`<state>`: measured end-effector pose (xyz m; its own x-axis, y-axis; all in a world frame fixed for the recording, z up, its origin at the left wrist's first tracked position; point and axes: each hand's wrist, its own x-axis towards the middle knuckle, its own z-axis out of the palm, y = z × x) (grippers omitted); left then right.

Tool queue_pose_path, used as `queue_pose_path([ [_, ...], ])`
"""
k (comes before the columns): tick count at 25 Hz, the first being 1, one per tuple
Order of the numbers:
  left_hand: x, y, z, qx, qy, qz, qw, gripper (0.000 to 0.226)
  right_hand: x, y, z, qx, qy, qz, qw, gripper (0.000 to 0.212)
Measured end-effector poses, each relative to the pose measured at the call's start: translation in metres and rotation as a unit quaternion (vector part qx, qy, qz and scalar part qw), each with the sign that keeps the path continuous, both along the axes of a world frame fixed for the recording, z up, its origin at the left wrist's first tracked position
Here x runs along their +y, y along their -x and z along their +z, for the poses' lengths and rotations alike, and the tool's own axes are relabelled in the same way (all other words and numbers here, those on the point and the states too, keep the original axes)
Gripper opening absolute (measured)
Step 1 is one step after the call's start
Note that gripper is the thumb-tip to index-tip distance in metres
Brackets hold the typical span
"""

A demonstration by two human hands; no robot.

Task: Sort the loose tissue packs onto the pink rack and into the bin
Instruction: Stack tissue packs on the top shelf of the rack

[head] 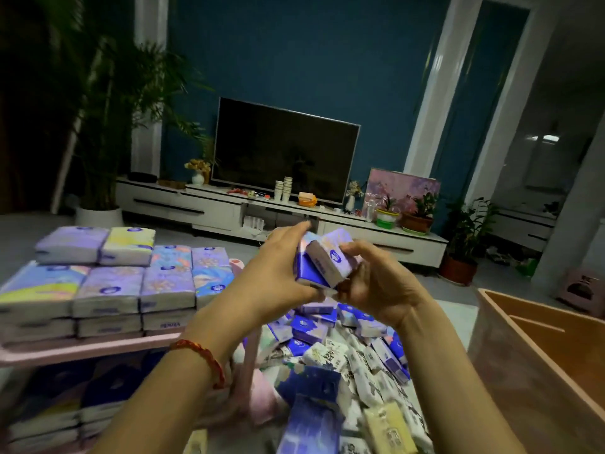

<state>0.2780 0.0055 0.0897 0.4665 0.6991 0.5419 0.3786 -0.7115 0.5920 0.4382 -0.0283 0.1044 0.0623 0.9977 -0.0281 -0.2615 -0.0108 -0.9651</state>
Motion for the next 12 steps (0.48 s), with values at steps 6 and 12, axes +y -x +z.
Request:
queue_pose_path([
  [6, 0.024, 0.073, 0.005, -0.083, -0.050, 0.119, 0.988, 0.089, 0.031, 0.050, 0.009, 0.090, -0.042, -0.052, 0.994, 0.023],
  [12, 0.039, 0.117, 0.006, -0.162, -0.031, 0.153, 0.974, 0.091, 0.054, 0.124, 0.015, -0.226, -0.124, -0.114, 0.959, 0.027],
])
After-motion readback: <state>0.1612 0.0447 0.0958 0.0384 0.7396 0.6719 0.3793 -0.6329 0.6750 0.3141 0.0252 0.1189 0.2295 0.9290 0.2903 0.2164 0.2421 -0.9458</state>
